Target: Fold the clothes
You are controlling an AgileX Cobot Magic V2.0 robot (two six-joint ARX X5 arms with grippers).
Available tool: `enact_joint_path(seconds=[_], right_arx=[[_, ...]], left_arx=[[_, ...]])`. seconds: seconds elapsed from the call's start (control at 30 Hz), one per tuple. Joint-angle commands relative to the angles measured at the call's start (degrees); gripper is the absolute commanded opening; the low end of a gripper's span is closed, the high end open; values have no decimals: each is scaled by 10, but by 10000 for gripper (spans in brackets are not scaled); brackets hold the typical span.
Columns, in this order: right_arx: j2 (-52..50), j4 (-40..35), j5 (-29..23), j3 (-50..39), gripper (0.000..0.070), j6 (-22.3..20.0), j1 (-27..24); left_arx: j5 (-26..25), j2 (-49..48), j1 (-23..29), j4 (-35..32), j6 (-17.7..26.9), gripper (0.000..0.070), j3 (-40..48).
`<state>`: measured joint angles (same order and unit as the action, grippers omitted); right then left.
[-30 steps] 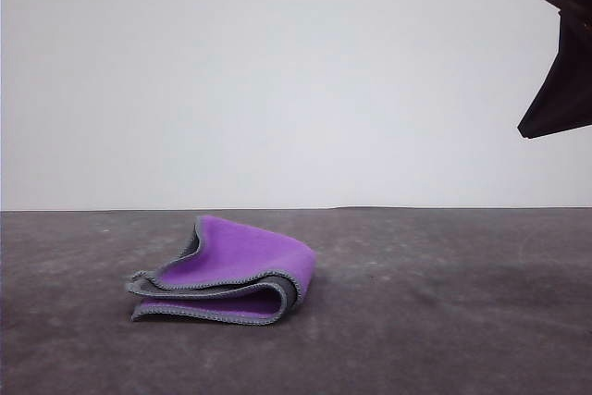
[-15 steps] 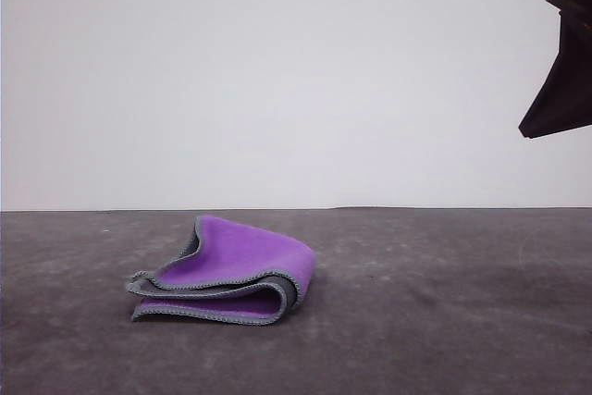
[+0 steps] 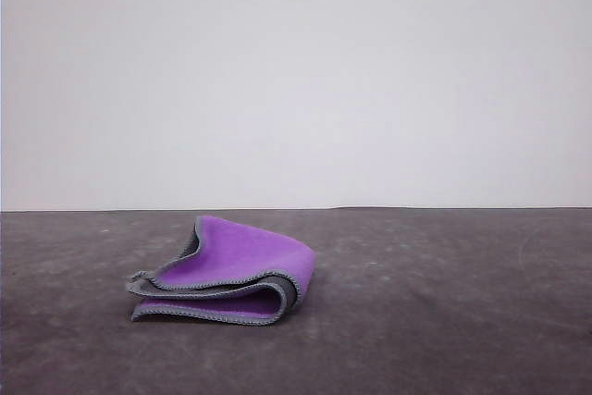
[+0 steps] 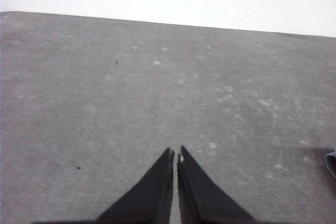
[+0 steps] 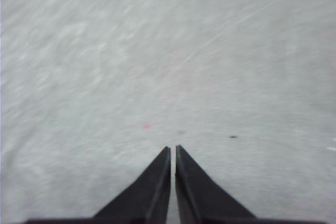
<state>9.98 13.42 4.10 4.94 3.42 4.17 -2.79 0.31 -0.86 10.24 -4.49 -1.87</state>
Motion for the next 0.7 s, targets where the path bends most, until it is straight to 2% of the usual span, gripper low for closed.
enact_joint_path(seconds=[0.0, 0.2, 0.37, 0.67], right_arx=[[-29, -6, -10, -15, 12, 7, -9], [-95, -30, -20, -42, 12, 2, -37], [-98, -46, -26, -42, 12, 11, -55], [-98, -46, -26, -42, 12, 10, -55]], left_arx=[[2, -1, 1, 3, 4, 0, 12], [2, -1, 1, 4, 4, 0, 12], [2, -1, 1, 3, 4, 0, 12], [2, -1, 1, 3, 4, 0, 12]])
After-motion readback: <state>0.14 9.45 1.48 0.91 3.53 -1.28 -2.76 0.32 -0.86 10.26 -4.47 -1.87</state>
